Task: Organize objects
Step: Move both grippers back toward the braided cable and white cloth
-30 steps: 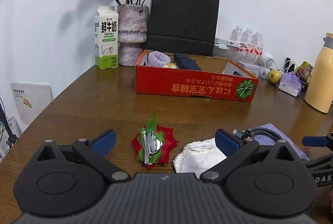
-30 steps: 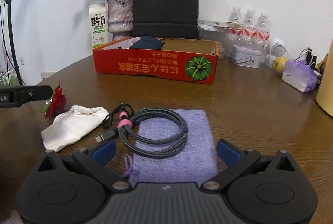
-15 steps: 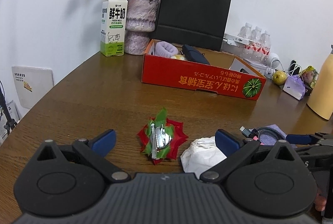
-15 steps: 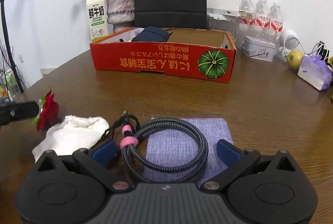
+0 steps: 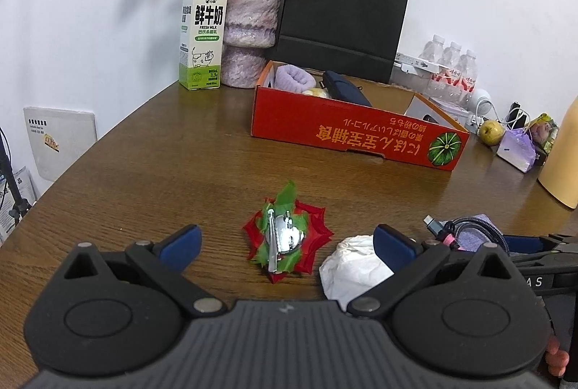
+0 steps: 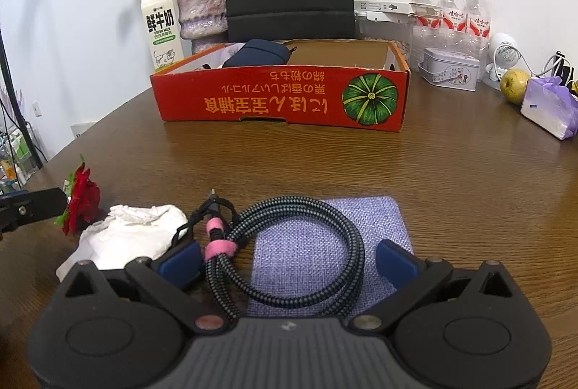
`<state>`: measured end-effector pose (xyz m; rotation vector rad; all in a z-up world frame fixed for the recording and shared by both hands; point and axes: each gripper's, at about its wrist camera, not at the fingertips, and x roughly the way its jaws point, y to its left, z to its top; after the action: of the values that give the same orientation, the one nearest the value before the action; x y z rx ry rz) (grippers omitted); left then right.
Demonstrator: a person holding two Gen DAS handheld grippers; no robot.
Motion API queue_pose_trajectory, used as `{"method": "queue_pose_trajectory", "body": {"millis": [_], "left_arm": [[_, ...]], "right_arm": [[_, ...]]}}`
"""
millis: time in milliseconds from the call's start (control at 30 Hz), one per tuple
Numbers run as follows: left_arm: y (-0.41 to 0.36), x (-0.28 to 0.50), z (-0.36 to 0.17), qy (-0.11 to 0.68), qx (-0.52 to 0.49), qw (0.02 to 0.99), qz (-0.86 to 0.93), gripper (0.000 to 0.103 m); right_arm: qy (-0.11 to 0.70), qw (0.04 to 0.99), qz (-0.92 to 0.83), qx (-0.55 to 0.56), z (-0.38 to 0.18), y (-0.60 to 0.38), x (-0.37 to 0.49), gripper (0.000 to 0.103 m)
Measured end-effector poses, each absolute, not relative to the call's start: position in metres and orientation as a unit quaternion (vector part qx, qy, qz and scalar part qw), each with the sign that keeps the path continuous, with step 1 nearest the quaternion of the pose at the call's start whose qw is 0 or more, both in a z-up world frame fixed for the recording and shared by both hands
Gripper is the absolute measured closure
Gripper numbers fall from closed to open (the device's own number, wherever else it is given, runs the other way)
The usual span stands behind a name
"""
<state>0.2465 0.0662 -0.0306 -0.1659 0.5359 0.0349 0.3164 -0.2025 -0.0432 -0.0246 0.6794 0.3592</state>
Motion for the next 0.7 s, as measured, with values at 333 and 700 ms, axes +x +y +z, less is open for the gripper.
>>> {"method": "queue_pose_trajectory", "body": {"millis": [333,700], "left_arm": [[0.066,0.250,-0.033,0.271,-0.082,0.959,0.019,0.000],[0.064,0.265,-0.037,0.278,-0.081,0.956,0.033,0.000]], "right_arm": [[0.332,0.927,0.175,-0.011,-0.043,-0.202,0.317,0.000],[0.322,0.929,0.183,-0.008,-0.041,-0.205,0.314,0.013]]}}
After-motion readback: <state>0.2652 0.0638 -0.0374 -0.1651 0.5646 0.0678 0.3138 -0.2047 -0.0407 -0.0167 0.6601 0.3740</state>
